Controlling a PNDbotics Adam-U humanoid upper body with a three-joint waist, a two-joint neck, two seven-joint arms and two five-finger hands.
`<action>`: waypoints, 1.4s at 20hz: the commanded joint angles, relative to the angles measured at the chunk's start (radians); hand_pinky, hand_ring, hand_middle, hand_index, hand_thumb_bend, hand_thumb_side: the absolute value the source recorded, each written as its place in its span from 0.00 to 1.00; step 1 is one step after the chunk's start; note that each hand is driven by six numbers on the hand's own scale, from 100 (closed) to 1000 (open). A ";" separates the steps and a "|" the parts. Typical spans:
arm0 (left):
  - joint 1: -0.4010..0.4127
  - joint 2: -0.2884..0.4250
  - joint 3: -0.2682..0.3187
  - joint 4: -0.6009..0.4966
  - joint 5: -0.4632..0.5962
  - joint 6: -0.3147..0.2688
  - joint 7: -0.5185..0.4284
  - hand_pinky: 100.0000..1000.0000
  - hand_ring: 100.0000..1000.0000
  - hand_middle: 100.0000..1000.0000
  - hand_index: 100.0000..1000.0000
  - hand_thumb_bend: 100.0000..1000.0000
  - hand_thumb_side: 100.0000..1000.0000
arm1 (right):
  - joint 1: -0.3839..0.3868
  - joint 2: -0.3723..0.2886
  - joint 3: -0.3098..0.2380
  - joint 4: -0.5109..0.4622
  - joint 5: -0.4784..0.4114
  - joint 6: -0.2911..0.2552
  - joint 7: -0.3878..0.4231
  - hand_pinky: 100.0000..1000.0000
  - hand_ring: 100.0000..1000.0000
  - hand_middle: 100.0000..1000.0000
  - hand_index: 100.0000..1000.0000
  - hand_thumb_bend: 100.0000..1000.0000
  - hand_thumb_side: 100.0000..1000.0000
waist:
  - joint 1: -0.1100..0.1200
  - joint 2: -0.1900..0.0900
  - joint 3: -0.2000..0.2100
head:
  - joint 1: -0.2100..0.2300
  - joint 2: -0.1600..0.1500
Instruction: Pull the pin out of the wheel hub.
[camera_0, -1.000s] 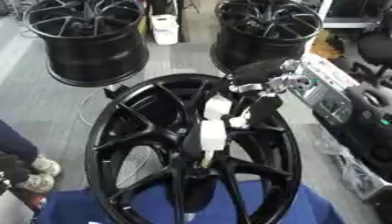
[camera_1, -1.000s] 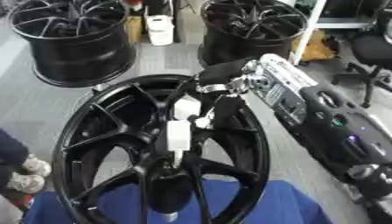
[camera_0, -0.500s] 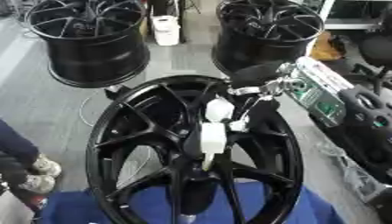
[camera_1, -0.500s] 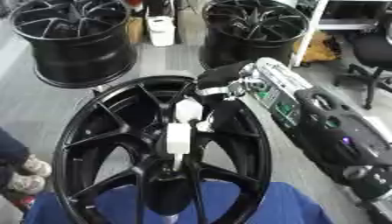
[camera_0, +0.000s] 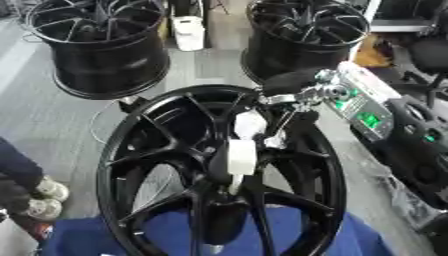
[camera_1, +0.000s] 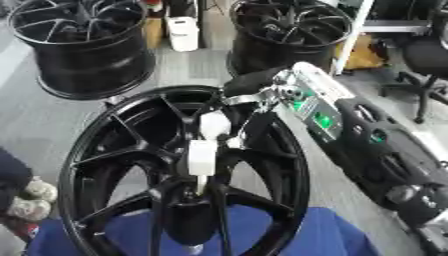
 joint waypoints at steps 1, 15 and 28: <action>-0.009 0.008 0.002 -0.012 0.000 -0.001 -0.003 0.69 0.58 0.55 0.64 0.32 0.72 | -0.040 -0.033 -0.035 -0.035 -0.064 -0.087 0.115 0.64 0.49 0.29 0.48 0.00 0.29 | 0.002 -0.014 -0.003 | 0.001 -0.008; -0.001 0.029 0.013 -0.013 -0.003 0.007 0.008 0.69 0.58 0.55 0.64 0.32 0.72 | -0.045 -0.285 -0.311 -0.141 -0.271 0.079 -0.006 0.63 0.46 0.25 0.44 0.00 0.02 | -0.027 -0.036 -0.031 | 0.032 0.002; -0.008 0.028 0.042 -0.024 0.005 -0.001 0.040 0.69 0.58 0.55 0.64 0.32 0.72 | 0.664 -0.419 -0.919 0.208 -0.477 0.260 -0.775 0.52 0.39 0.23 0.40 0.00 0.31 | -0.010 -0.012 -0.051 | 0.071 -0.018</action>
